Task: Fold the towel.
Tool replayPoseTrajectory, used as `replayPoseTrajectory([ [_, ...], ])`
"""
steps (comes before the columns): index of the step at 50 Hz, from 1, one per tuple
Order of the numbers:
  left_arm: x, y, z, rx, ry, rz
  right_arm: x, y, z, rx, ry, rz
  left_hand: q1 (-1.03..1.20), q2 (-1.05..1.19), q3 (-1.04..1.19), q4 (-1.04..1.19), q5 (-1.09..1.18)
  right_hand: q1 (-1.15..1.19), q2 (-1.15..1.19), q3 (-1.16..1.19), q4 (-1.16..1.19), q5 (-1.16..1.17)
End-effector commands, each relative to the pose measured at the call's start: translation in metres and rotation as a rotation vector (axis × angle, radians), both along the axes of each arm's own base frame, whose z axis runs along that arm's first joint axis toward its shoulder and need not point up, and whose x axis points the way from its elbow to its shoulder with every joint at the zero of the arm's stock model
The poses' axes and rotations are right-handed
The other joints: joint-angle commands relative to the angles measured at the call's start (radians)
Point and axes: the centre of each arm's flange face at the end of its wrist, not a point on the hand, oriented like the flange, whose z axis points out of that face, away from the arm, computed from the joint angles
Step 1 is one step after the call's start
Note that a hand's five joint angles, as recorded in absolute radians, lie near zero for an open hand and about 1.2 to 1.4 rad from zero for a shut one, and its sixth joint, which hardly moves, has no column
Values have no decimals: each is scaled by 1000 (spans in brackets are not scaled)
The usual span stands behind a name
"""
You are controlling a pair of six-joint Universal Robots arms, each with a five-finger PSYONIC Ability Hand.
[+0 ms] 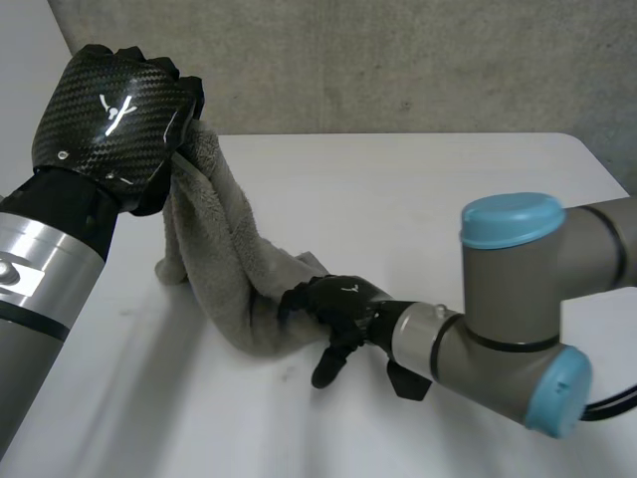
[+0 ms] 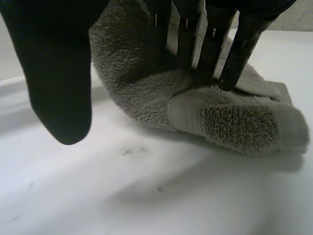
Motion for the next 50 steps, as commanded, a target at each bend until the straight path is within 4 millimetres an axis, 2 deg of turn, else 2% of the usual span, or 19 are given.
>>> replayPoseTrajectory([
  [1,1,2,-3,17,-8,1,10,-18,-6,-42,-9,-89,220,181,182,178,193,84,30,35,43,51],
  [11,3,1,-9,34,-16,7,12,-29,-16,-102,-20,-135,220,181,182,178,193,49,-6,0,8,16],
  [19,7,-7,-18,64,-30,35,10,-41,-22,-202,29,-202,220,181,182,178,193,96,41,47,55,63],
  [33,33,-58,-55,177,-77,186,9,-44,-35,-260,106,-182,220,181,182,178,193,119,65,71,78,86],
  [35,41,-74,-78,255,-109,222,9,-44,-34,-264,108,-187,-255,-295,-293,-297,-282,119,65,71,78,86],
  [36,41,-74,-79,255,-110,222,9,-44,-34,-264,108,-187,-258,-297,-296,-300,-285,119,65,71,78,86],
  [37,45,-80,-93,311,-129,238,9,-45,-31,-269,105,-189,-540,-579,-578,-582,-567,119,65,71,78,86],
  [38,45,-80,-94,312,-129,238,9,-44,-28,-272,102,-190,-542,-582,-581,-585,-570,119,65,71,78,86],
  [40,51,-79,-123,445,-199,256,8,-44,-23,-281,93,-190,-975,-1015,-1013,-1017,-1002,119,65,71,78,86],
  [41,51,-79,-123,446,-200,256,8,-44,-23,-281,93,-190,-977,-1017,-1015,-1019,-1004,119,65,71,78,86],
  [43,59,-71,-135,552,-313,264,8,-43,-10,-303,74,-190,-1001,-1040,-1039,-1043,-1028,116,62,68,76,83],
  [46,63,-69,-135,577,-358,265,8,-43,-2,-319,60,-191,-1001,-1040,-1039,-1043,-1028,119,65,71,78,86],
  [49,63,-62,-124,570,-392,254,8,-43,1,-326,56,-189,-1001,-1040,-1039,-1043,-1028,119,65,71,78,86],
  [50,62,-61,-108,514,-371,251,8,-43,3,-330,54,-191,-1001,-1040,-1039,-1043,-1028,119,65,71,78,86],
])
